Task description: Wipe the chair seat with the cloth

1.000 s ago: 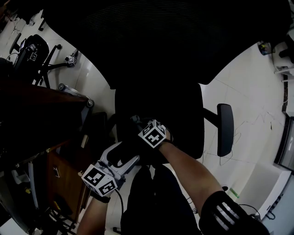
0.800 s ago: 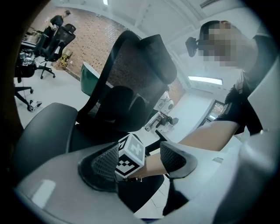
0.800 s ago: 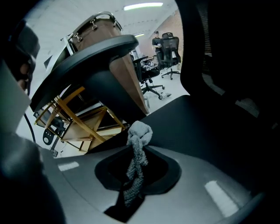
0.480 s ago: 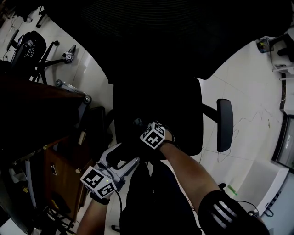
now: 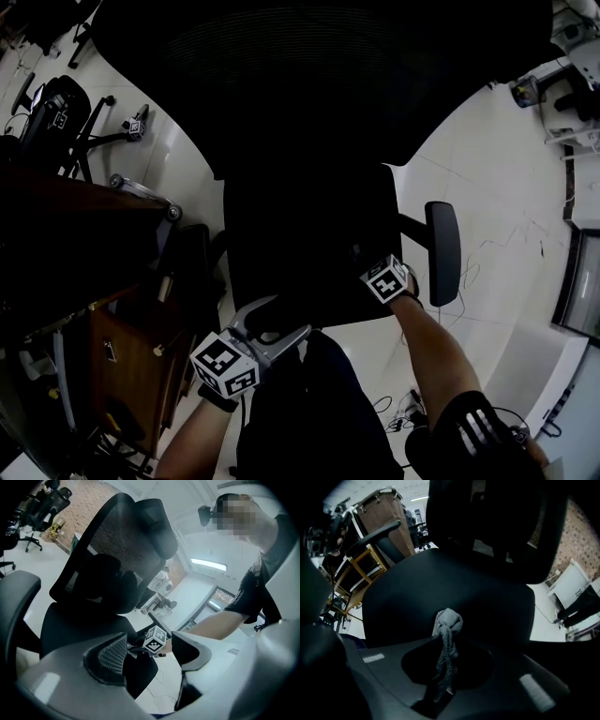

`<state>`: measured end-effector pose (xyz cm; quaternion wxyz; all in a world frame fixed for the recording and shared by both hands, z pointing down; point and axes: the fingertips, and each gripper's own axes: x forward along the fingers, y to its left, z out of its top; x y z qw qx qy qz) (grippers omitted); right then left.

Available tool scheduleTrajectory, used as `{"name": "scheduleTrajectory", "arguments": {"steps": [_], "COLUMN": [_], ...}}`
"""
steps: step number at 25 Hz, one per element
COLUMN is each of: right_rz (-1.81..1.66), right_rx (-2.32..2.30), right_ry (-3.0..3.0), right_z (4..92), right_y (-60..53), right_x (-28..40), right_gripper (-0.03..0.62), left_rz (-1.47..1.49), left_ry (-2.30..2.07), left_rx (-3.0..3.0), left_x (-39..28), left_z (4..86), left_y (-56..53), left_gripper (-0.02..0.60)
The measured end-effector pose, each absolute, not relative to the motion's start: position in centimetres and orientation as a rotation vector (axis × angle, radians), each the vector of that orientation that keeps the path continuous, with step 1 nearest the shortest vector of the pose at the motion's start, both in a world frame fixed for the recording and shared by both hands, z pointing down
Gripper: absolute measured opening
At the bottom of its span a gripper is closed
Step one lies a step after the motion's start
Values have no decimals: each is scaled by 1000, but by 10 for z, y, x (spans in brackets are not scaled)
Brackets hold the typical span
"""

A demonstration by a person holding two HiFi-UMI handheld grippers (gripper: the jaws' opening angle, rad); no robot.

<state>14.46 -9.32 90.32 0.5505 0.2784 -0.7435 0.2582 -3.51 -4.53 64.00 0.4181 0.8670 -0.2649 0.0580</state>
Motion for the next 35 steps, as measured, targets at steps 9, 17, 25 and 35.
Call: {"name": "scheduleTrajectory", "arguments": {"steps": [9,17,25,35], "right_rz": [694,643,670,648], "right_rx": [637,284,185,272], "right_ry": [-1930,-2126,-2126,-1977], "right_z": [861,856,863,893], "right_y": [-85,-22,8,33], "right_x": [63,-121,-153,6], "right_gripper": [52,52,52,52], "left_rz": [188,254,275,263], "left_ry": [-708,-838,-872,-759], "left_rx": [2167,2145,2094,2142], "left_x": [-59,-100,-118,-63], "left_z": [628,627,633,637], "left_y": [-27,-16,-12,-7], "left_gripper": [322,322,322,322]}}
